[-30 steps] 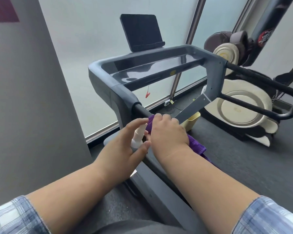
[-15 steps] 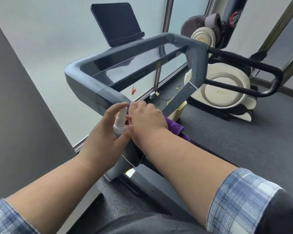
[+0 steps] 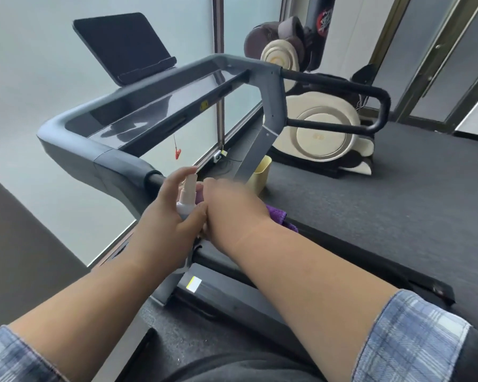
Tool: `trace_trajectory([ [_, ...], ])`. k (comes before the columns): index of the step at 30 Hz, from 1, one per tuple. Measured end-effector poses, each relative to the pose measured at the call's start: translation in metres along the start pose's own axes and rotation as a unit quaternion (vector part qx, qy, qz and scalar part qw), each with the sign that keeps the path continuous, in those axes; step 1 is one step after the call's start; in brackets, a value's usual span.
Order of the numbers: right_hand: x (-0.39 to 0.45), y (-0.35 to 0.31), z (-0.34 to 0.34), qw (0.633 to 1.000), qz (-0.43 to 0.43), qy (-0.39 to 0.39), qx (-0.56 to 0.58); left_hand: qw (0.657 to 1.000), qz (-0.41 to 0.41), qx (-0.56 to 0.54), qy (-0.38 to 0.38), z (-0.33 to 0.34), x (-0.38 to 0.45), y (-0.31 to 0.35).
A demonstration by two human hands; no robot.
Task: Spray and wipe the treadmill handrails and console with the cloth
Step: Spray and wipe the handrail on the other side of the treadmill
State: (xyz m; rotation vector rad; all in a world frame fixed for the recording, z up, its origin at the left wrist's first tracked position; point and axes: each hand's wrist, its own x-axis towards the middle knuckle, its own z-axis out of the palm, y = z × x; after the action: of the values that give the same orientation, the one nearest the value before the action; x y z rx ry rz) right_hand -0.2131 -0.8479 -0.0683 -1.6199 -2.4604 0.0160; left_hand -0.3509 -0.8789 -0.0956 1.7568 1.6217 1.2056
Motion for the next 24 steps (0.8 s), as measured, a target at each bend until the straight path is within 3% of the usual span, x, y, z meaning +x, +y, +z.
trace_trajectory([
  [7, -0.072, 0.066, -0.02, 0.999, 0.013, -0.022, 0.028, 0.996, 0.013, 0.046, -0.071, 0.054, -0.04, 0.046],
  [12, -0.124, 0.117, -0.038, 0.998, 0.016, -0.035, 0.045, 0.994, 0.024, 0.067, -0.08, 0.1, -0.075, 0.087],
  [18, -0.183, 0.164, -0.024, 0.992, -0.027, 0.104, 0.067, 0.991, 0.019, 0.098, -0.086, 0.14, -0.11, 0.128],
  [24, -0.23, 0.204, 0.019, 0.94, -0.02, 0.238, 0.243, 0.987, 0.064, 0.109, -0.103, 0.172, -0.141, 0.162],
])
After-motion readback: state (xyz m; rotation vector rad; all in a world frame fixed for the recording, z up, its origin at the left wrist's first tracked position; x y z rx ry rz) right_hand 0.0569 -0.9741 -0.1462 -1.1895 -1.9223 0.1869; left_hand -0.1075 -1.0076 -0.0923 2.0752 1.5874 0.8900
